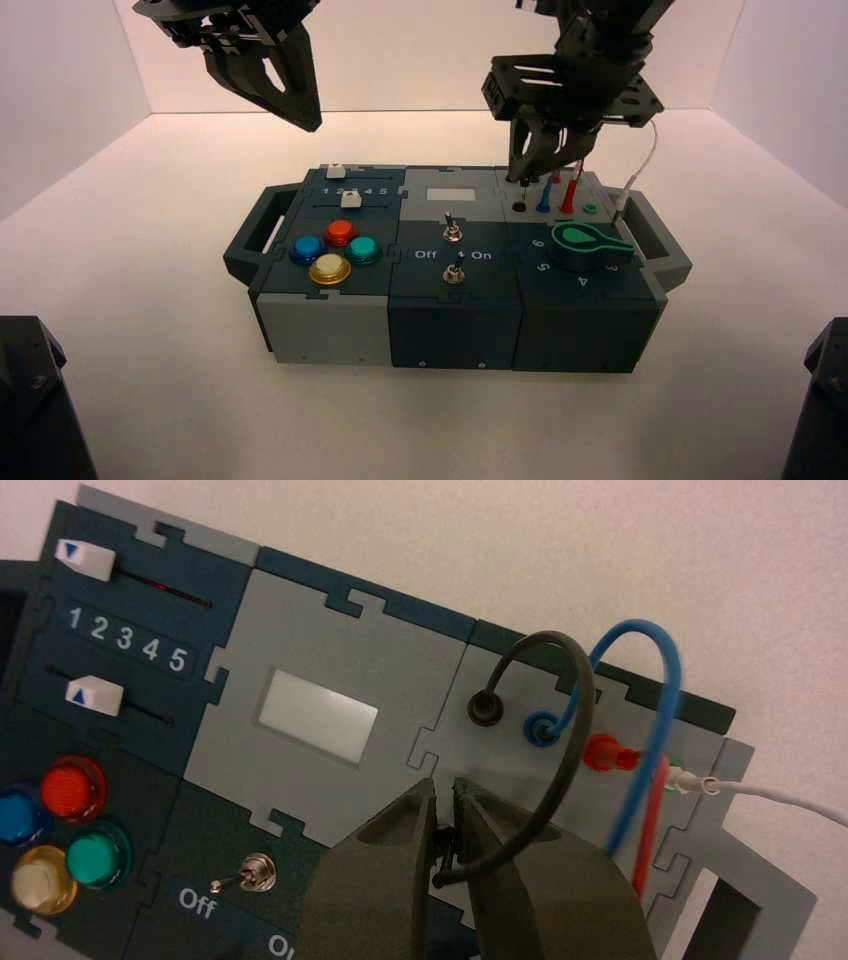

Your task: Insert the black wire.

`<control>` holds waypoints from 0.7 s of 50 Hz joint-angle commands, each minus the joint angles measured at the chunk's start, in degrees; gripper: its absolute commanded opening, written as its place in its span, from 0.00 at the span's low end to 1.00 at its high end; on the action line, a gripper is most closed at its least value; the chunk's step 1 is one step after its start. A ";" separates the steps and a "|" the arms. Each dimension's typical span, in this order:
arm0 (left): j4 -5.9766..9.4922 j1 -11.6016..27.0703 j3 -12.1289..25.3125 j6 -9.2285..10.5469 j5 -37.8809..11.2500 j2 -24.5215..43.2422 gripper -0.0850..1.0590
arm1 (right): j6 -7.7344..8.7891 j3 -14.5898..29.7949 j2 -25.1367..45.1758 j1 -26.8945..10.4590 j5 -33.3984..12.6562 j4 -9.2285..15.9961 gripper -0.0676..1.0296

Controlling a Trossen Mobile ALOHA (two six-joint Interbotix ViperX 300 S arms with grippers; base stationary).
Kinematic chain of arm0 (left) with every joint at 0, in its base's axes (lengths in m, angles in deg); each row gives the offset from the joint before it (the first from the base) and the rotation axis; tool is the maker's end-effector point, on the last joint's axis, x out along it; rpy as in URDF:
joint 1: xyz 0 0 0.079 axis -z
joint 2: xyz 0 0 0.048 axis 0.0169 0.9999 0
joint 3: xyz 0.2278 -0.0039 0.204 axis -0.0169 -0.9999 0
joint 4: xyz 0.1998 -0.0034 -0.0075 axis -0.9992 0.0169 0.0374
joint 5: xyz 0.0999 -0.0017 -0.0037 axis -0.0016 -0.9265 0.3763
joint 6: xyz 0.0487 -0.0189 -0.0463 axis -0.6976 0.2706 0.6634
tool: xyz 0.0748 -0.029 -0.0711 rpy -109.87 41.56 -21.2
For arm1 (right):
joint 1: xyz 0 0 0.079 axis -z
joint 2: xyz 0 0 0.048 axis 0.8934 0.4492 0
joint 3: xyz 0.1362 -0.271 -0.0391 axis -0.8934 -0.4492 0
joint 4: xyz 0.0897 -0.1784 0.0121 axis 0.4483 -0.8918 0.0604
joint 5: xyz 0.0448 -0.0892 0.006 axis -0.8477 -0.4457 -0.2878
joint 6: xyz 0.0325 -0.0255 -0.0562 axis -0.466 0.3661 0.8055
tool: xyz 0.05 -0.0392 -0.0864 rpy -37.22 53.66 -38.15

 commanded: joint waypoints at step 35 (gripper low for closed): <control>-0.18 0.18 1.67 -0.18 0.18 -0.62 0.05 | -0.09 0.88 1.14 -0.35 0.62 2.02 0.04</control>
